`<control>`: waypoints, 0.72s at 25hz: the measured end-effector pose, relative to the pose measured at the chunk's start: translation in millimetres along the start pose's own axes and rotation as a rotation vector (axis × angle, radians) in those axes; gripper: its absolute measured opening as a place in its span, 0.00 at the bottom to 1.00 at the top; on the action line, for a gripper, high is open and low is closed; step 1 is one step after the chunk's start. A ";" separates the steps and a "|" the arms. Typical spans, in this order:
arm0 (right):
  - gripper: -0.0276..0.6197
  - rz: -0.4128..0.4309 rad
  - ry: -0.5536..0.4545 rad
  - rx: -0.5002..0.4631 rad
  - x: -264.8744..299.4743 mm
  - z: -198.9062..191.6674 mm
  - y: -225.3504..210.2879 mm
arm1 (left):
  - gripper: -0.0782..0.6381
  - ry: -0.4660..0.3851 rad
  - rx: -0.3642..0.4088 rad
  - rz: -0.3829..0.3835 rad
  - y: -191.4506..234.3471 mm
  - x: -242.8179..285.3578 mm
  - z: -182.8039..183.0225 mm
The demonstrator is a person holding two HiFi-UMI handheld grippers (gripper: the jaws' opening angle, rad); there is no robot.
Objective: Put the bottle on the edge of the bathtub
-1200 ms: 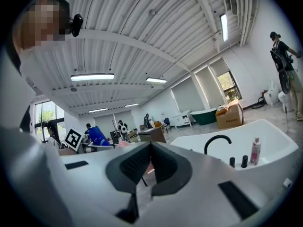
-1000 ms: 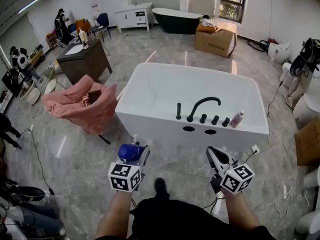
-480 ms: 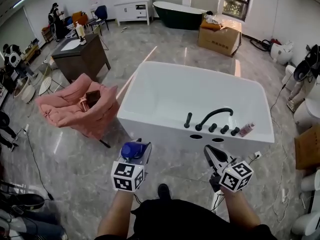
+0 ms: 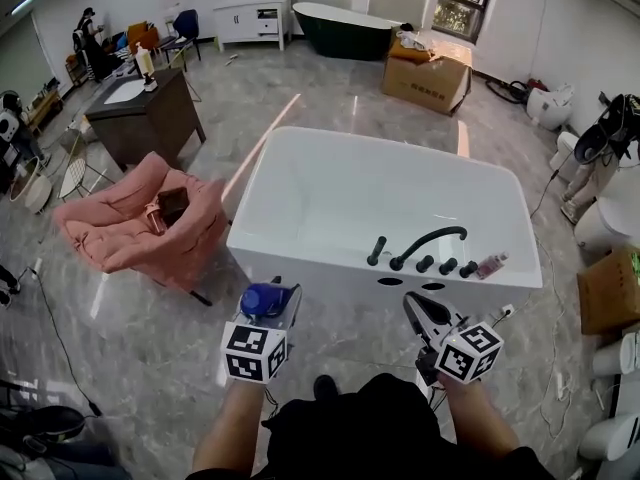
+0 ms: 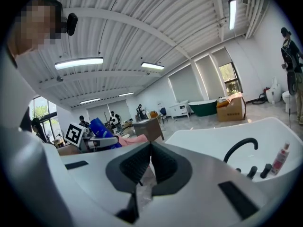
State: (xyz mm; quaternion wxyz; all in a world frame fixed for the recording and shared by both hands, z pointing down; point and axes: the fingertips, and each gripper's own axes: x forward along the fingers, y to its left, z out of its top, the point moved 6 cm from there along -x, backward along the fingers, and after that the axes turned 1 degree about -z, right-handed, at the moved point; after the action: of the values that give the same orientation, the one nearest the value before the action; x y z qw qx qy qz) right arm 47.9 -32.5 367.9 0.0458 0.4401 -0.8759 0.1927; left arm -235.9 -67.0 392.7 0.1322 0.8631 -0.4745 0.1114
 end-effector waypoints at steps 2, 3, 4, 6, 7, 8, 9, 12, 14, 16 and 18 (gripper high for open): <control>0.06 -0.002 0.012 0.004 8.9 0.7 -1.9 | 0.33 0.007 -0.003 -0.003 6.2 5.4 -0.2; 0.06 -0.002 0.016 0.006 13.8 0.7 -3.3 | 0.33 0.013 -0.005 -0.002 9.9 9.4 -1.4; 0.06 -0.002 0.020 0.007 18.4 -0.2 -5.0 | 0.33 0.019 -0.009 -0.002 13.2 13.8 -3.7; 0.06 -0.001 0.031 0.012 25.3 -3.6 -10.2 | 0.33 0.032 -0.020 -0.004 16.5 22.4 -8.2; 0.06 -0.001 0.036 0.017 28.5 -4.9 -14.0 | 0.33 0.038 -0.024 -0.006 16.6 26.4 -9.2; 0.06 -0.001 0.041 0.023 32.2 -5.6 -18.4 | 0.33 0.044 -0.026 -0.008 16.5 30.2 -9.2; 0.06 -0.001 0.044 0.029 36.8 -5.7 -22.9 | 0.33 0.050 -0.026 -0.009 16.9 33.9 -8.6; 0.06 0.005 0.046 0.038 54.2 -4.3 -35.7 | 0.33 0.069 -0.021 -0.008 20.8 47.6 -7.5; 0.06 0.013 0.049 0.037 66.4 -2.9 -46.1 | 0.33 0.084 -0.017 -0.006 23.0 60.2 -7.9; 0.06 0.023 0.053 0.038 79.2 -1.0 -58.2 | 0.33 0.101 -0.013 -0.002 25.4 74.9 -7.2; 0.06 0.032 0.060 0.047 92.1 0.5 -71.6 | 0.33 0.119 -0.017 -0.003 28.0 91.2 -6.0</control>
State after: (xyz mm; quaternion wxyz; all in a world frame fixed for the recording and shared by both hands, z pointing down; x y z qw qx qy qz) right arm 48.4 -140.7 411.7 0.0586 0.4210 -0.8763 0.2269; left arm -212.1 -151.5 430.7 0.1675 0.8545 -0.4654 0.1584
